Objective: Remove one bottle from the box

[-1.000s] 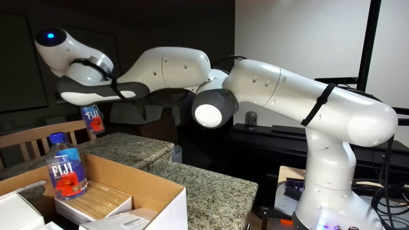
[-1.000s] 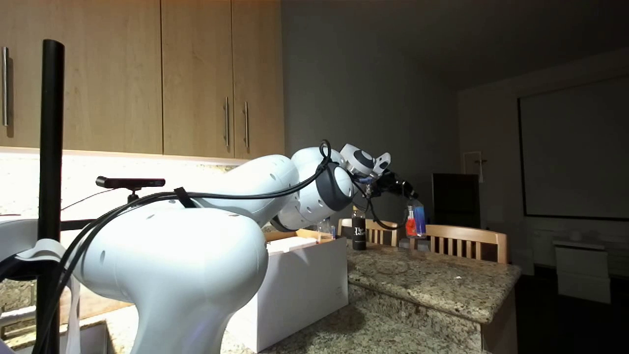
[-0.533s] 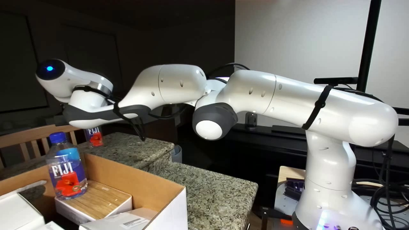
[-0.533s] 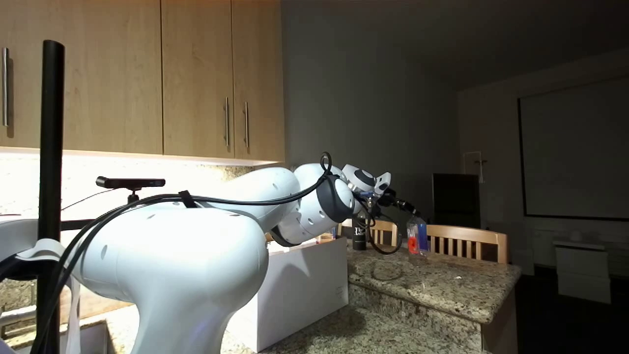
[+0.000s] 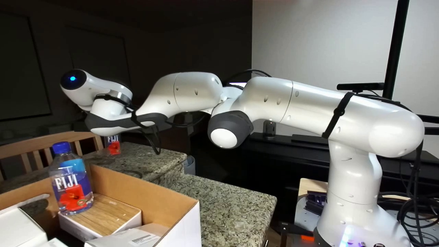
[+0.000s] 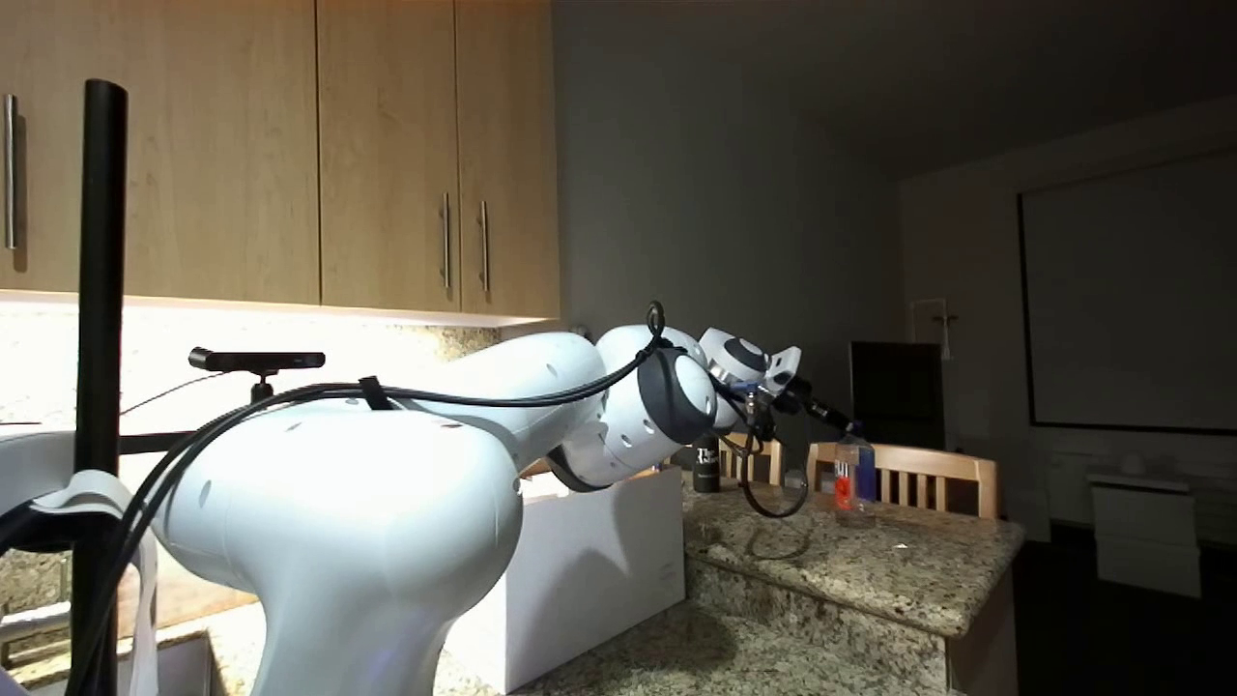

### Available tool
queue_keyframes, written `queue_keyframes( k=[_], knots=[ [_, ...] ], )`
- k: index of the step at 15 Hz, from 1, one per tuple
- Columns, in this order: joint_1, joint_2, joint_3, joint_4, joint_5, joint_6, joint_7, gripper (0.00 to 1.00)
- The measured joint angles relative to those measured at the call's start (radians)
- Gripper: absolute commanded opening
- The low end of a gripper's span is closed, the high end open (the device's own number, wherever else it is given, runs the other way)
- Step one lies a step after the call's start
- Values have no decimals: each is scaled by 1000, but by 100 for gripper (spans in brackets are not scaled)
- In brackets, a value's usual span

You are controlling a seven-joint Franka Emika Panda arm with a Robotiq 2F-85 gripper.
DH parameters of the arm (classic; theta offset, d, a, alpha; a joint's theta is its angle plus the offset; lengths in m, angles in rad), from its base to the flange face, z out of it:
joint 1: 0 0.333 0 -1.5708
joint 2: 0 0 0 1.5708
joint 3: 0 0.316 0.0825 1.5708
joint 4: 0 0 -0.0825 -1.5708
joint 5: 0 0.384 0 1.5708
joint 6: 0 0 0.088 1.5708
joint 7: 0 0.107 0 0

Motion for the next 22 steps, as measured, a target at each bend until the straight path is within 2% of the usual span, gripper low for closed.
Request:
queue_keyframes(
  k=[8, 18, 19, 20, 22],
  knots=[
    [-8, 6, -38, 0, -8, 0, 34, 14],
    [-7, 6, -40, 1, -17, 0, 29, 16],
    [-7, 6, -40, 1, -17, 0, 27, 60],
    [-7, 6, -40, 1, -17, 0, 24, 61],
    [-6, 6, -40, 1, -17, 0, 18, 73]
  ],
)
